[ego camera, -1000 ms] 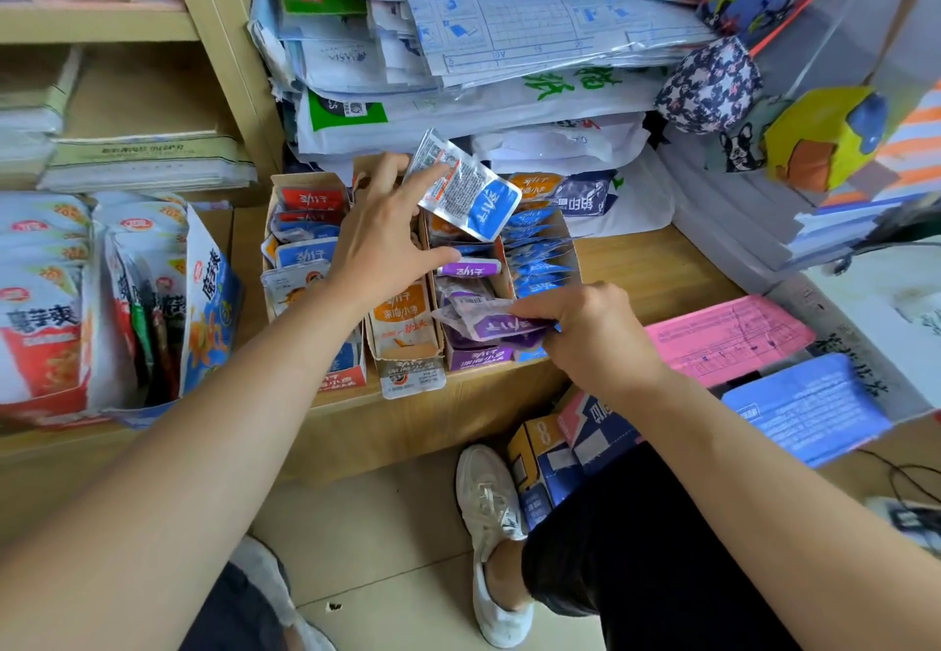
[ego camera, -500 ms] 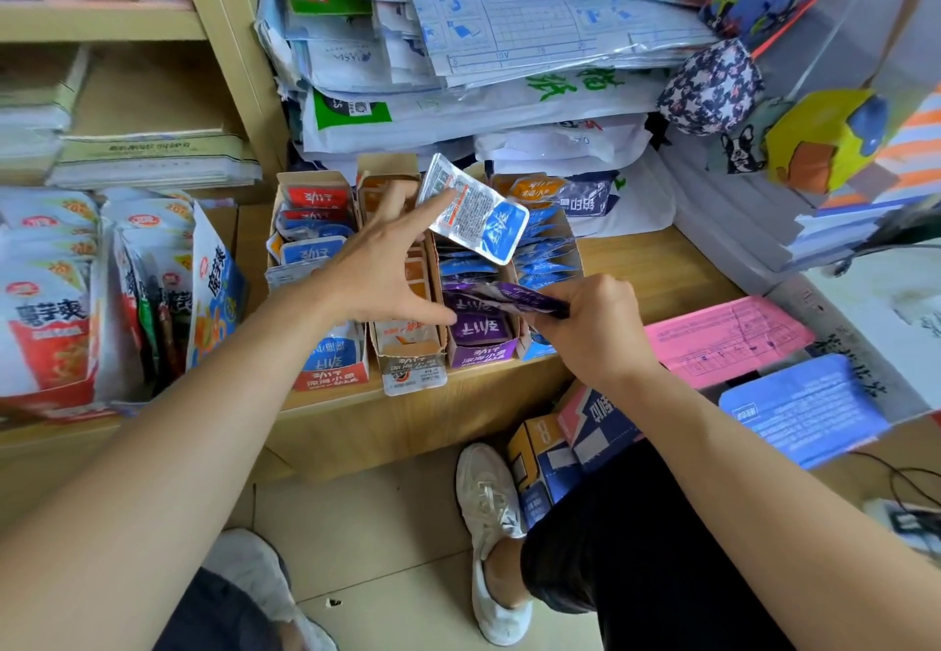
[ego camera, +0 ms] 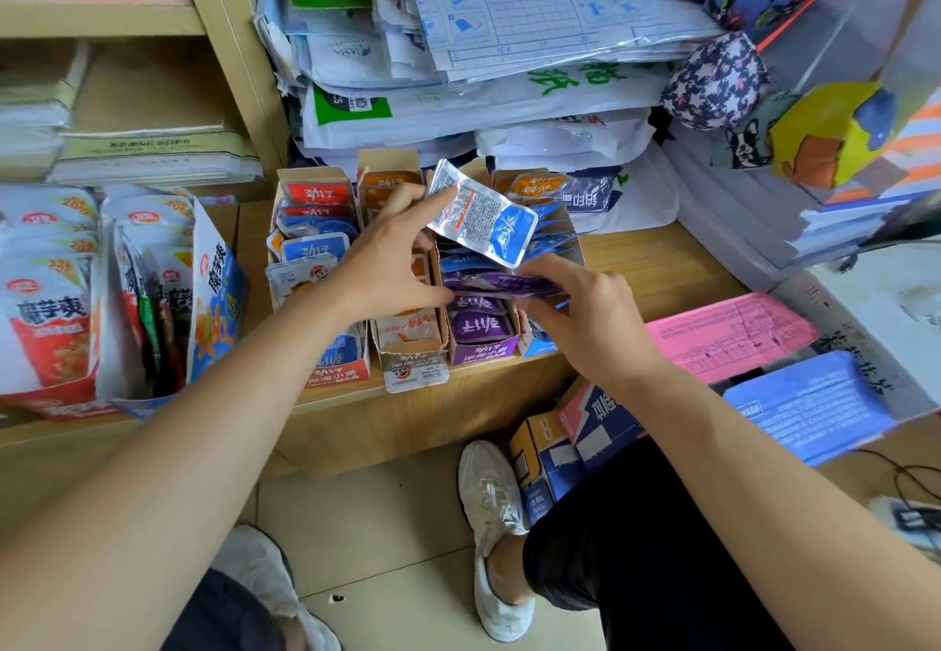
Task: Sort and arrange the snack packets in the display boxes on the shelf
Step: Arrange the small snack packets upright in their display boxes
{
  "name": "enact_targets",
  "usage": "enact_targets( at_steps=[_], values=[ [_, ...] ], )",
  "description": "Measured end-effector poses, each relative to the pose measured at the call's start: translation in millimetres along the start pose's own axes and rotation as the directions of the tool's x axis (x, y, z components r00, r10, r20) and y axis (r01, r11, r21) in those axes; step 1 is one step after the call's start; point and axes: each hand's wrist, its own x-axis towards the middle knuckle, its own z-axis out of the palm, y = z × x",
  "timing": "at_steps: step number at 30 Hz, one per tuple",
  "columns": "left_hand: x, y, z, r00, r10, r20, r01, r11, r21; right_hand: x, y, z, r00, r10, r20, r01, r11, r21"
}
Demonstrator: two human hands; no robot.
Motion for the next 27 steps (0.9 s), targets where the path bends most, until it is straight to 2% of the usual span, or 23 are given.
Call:
enact_targets(
  at_steps=[3,6,8,11,13,14,16,19,22,25,27],
  values=[
    [-2.7,0.9,-5.0,1.0,-0.018,0.008,0.018,0.997,-0.077,1.3,1.6,1.0,0.999,0.013,0.04,-0.012,1.0,-0.015],
    [-3.7,6.6,-3.6,0.989,-0.073,-0.126,0.047,0.98,-0.194,8.2,3.1,10.0,0.998,0.004,0.069,0.0,0.999,-0.048],
    [-4.2,8.7,-2.4,0.972,-0.074,-0.222,0.027,0.978,-0.208,12.9,2.6,14.2,0.994,0.023,0.112,-0.02,0.999,-0.025],
    [-5.2,10.3,-0.6,0.944,-0.081,-0.321,0.016,0.98,-0.2,12.0,2.7,9.0,0.974,0.097,0.206,-0.118,0.989,0.088],
    [-4.8,11.0,-0.7,0.929,-0.106,-0.354,0.03,0.976,-0.214,8.0,5.0,3.6,0.958,0.129,0.256,-0.196,0.947,0.255],
    [-4.7,11.3,-0.9,0.926,-0.113,-0.359,0.036,0.976,-0.215,6.6,6.4,2.2,0.955,0.133,0.266,-0.218,0.92,0.324],
    [-5.7,13.2,-0.9,0.926,-0.124,-0.356,0.046,0.975,-0.219,5.9,8.9,2.5,0.959,0.135,0.249,-0.22,0.908,0.356],
    [-8.3,15.0,-0.2,0.928,-0.14,-0.345,0.062,0.972,-0.228,9.7,7.3,7.5,0.968,0.155,0.197,-0.209,0.932,0.296],
    [-10.7,16.7,-0.9,0.918,-0.143,-0.37,0.053,0.969,-0.243,16.2,3.9,16.0,0.977,0.146,0.153,-0.168,0.975,0.142],
    [-13.2,20.7,-1.7,0.881,-0.182,-0.437,0.057,0.957,-0.284,19.0,-0.6,24.5,0.981,0.162,0.102,-0.161,0.987,-0.014],
    [-14.3,23.8,-3.4,0.843,-0.208,-0.495,0.048,0.948,-0.316,18.7,-5.8,29.2,0.985,0.151,0.087,-0.147,0.988,-0.052]
  ],
)
